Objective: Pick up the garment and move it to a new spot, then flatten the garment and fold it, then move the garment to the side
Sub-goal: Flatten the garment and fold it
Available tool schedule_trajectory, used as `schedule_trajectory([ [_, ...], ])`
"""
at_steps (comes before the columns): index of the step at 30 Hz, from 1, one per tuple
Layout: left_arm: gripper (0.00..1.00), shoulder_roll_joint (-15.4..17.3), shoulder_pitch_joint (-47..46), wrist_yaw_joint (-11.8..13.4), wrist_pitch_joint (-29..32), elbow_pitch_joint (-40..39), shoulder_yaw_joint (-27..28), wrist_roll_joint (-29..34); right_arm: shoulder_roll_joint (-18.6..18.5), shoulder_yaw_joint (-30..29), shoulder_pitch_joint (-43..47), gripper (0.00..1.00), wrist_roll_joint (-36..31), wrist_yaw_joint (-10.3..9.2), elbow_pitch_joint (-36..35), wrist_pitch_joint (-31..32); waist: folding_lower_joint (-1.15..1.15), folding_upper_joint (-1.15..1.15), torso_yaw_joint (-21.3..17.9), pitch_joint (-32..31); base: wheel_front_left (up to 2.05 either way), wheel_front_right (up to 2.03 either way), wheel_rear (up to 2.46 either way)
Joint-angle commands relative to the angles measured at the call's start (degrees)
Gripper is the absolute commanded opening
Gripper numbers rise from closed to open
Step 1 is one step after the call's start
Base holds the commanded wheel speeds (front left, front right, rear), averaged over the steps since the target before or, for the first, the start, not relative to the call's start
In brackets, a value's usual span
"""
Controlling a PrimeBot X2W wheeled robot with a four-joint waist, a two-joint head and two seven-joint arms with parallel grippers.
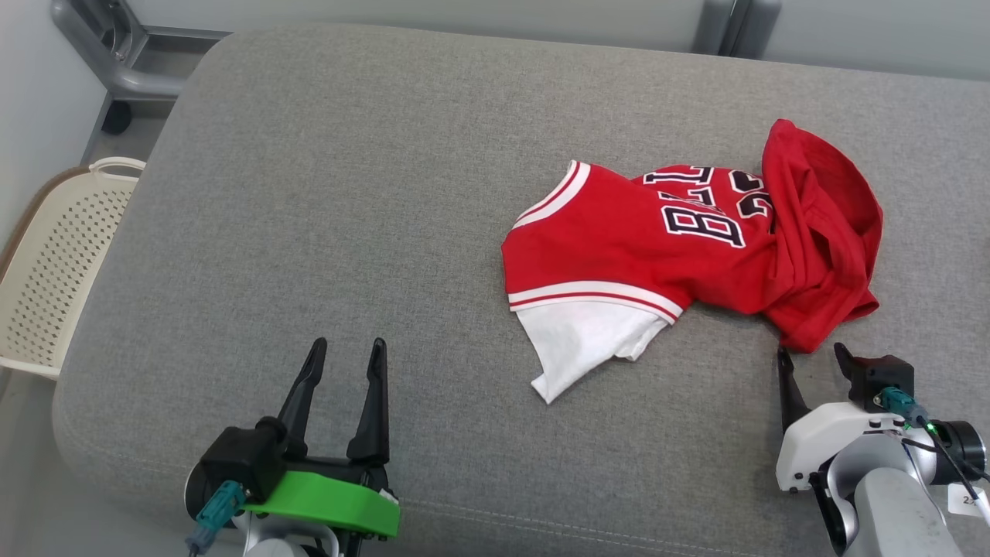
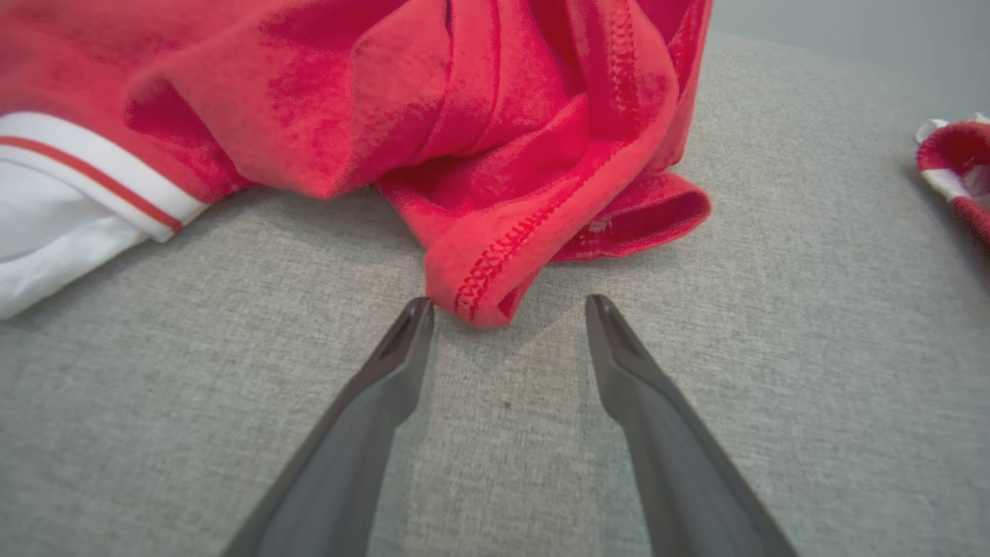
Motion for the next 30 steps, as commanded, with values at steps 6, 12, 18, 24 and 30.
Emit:
schedule_trajectory([
  [6,1.00,0.08,-1.16,-0.40,-0.18,0.71,-0.01,0.23,-0.19,2.07,-2.40,1.00,3.15,-0.11,3.72,-2.90,0.00,0.00,-0.06,-0.33,0.00,0.00,0.00],
  [12,1.00,0.08,-1.12,-0.69,-0.18,1.08,-0.03,0.65,-0.19,0.80,-4.13,1.00,4.45,-0.11,6.77,-4.84,0.00,0.00,0.17,-0.66,0.00,0.00,0.00],
  [18,1.00,0.08,-0.58,-0.87,-0.18,1.17,0.13,0.64,-0.18,-3.40,-4.69,1.00,1.53,-0.11,8.50,-5.55,0.00,0.00,0.11,-0.92,0.00,0.00,0.00],
  [24,1.00,0.08,-0.19,-0.90,-0.18,1.12,0.30,0.49,-0.17,-8.43,-5.05,1.00,-2.02,-0.11,8.52,-5.76,0.00,0.00,-0.22,-1.23,0.00,0.00,0.00],
  [30,1.00,0.08,-0.51,-0.94,-0.18,0.78,0.75,0.72,-0.17,-9.71,-5.94,0.59,-2.78,-0.11,9.22,-5.69,0.00,0.00,-0.94,-0.79,0.00,0.00,0.00],
])
